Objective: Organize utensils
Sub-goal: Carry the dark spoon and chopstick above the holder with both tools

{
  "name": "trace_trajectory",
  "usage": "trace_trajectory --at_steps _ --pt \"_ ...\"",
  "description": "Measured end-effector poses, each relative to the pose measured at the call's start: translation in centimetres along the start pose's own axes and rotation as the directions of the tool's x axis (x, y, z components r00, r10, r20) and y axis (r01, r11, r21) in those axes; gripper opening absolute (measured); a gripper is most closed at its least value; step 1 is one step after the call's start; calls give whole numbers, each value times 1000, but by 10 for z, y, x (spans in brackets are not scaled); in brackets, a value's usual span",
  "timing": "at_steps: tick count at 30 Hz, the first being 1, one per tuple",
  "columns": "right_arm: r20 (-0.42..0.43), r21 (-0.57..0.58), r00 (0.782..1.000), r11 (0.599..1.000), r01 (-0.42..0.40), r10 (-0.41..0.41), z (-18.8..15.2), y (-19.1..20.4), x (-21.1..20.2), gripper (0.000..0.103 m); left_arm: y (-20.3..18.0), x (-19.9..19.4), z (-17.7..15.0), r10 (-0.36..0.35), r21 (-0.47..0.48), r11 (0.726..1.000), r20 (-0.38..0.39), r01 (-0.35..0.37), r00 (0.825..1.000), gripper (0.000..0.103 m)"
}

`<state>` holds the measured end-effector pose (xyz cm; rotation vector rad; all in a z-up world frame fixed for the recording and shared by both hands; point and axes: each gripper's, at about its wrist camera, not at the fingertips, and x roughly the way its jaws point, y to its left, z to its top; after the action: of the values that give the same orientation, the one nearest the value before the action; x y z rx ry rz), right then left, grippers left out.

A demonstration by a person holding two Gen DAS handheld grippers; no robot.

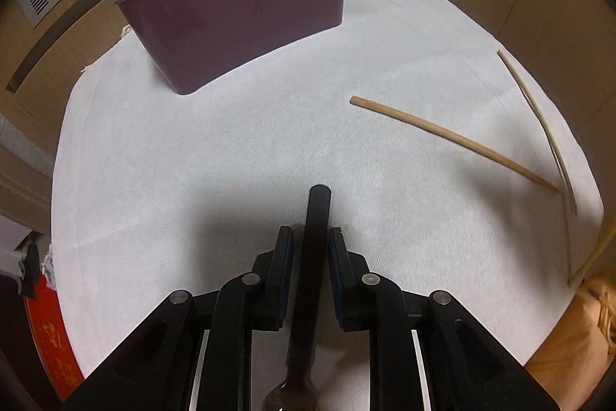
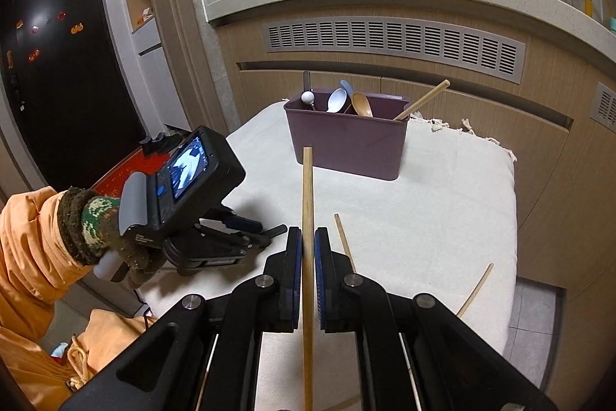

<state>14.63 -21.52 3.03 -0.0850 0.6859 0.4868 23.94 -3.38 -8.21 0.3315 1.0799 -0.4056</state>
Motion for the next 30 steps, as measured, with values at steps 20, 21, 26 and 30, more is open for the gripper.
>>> trace_trajectory --at_steps 20,21,26,30 --pt "388 -37 912 987 156 -130 173 4 -67 7 44 -249 112 109 -159 987 755 19 647 11" --pt "402 -43 905 984 171 -140 188 3 -65 7 51 -253 124 113 -158 987 770 16 628 11" --pt "416 -37 891 976 214 -180 239 -12 -34 7 91 -248 163 102 -166 985 785 49 611 11" --pt "371 -4 905 974 229 -211 253 -34 9 7 107 -213 175 99 -180 982 755 59 649 11"
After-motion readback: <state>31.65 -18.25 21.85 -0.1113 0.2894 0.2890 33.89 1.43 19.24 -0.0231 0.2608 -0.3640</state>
